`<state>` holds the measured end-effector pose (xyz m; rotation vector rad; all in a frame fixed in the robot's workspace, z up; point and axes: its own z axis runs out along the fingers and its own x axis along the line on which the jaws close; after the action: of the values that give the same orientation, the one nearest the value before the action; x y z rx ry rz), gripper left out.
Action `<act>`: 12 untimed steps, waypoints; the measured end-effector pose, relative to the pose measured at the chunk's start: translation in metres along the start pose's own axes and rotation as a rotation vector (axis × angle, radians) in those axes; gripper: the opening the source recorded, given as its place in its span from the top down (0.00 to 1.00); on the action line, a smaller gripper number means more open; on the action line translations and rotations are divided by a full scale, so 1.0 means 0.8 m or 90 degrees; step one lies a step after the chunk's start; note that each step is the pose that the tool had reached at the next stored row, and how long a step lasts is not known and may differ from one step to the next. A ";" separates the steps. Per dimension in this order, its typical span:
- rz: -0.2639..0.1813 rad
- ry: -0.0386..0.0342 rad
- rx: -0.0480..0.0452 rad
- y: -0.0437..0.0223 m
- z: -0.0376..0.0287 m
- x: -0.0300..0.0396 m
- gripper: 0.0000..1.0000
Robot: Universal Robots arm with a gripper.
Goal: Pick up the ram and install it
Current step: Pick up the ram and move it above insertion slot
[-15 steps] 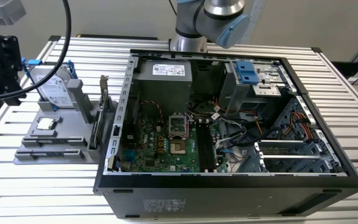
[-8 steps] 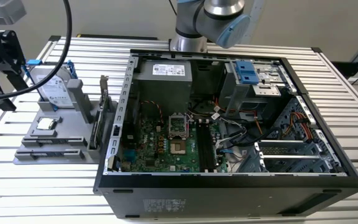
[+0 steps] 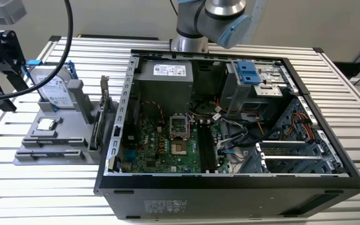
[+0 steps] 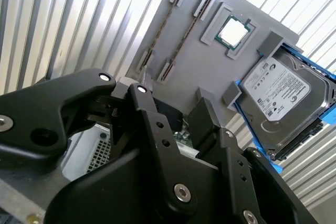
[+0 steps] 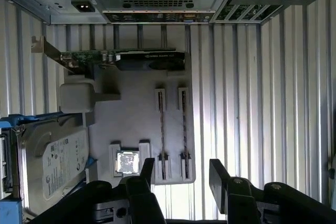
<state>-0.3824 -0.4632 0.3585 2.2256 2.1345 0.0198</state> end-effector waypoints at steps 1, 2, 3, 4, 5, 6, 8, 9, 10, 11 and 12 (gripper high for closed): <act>0.000 0.0000 0.0001 0.0000 0.0001 0.0000 0.00; 0.000 0.0000 0.0000 -0.0001 0.0004 0.0000 0.00; 0.000 0.0000 0.0000 -0.0001 0.0009 0.0000 0.00; 0.000 0.0000 0.0000 -0.0001 0.0015 0.0000 0.00; 0.000 0.0000 0.0000 -0.0001 0.0021 0.0001 0.00; 0.000 0.0001 -0.0001 -0.0001 0.0027 0.0001 0.00; 0.000 0.0000 0.0000 -0.0002 0.0040 0.0001 0.00; 0.000 0.0000 0.0000 -0.0003 0.0047 0.0001 0.00; 0.000 0.0000 0.0000 -0.0003 0.0056 0.0001 0.00; 0.000 0.0000 0.0000 -0.0003 0.0064 0.0002 0.00; 0.000 0.0000 -0.0001 -0.0004 0.0073 0.0002 0.00</act>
<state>-0.3824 -0.4633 0.3526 2.2254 2.1345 0.0200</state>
